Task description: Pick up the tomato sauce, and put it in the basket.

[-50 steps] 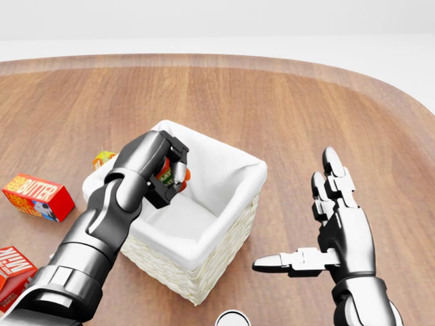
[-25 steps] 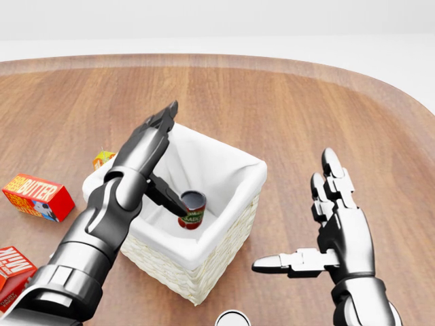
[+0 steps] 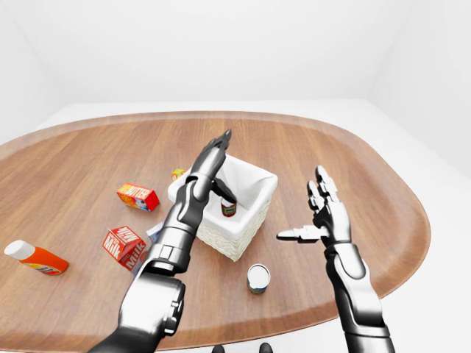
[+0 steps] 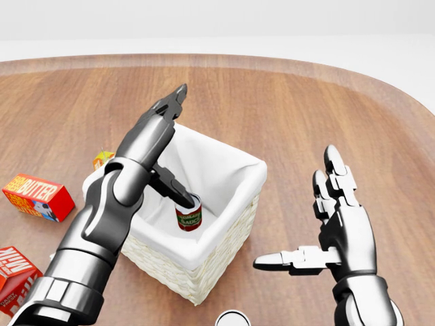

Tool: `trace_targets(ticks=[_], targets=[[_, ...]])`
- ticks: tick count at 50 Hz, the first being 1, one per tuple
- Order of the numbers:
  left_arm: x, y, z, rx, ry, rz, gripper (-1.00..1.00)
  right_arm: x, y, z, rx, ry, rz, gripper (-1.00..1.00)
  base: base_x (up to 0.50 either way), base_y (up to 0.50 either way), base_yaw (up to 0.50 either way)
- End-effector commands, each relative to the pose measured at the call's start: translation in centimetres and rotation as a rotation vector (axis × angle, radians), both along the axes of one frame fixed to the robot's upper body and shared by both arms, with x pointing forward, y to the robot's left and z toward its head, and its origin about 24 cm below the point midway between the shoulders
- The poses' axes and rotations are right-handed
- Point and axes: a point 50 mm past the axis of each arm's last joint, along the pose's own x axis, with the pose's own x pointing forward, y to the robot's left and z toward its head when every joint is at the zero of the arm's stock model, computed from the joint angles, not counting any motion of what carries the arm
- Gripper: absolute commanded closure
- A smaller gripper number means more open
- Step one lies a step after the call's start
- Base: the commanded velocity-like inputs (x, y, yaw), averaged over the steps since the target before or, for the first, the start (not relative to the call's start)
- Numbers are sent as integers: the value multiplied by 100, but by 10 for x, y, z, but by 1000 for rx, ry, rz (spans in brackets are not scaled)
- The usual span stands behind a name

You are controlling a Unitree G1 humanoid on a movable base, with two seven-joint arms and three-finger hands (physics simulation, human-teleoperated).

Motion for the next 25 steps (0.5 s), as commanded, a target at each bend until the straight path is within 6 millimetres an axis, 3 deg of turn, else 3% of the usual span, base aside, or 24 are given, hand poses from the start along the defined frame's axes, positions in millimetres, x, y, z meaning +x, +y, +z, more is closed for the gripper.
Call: trace_targets(ticks=[1,12,25], targets=[[-7,0,14,-25,-31,-14,-100,1,0,-1,1,4,-1,-100,0,0,0],[-20,6,32,-64,-61,-15,-100,0,1,-5,-1,21,2,-100,0,0,0],[-65,-3,82,-89,-264,-158,-100,0,2,-6,-4,26,5,-100,0,0,0]])
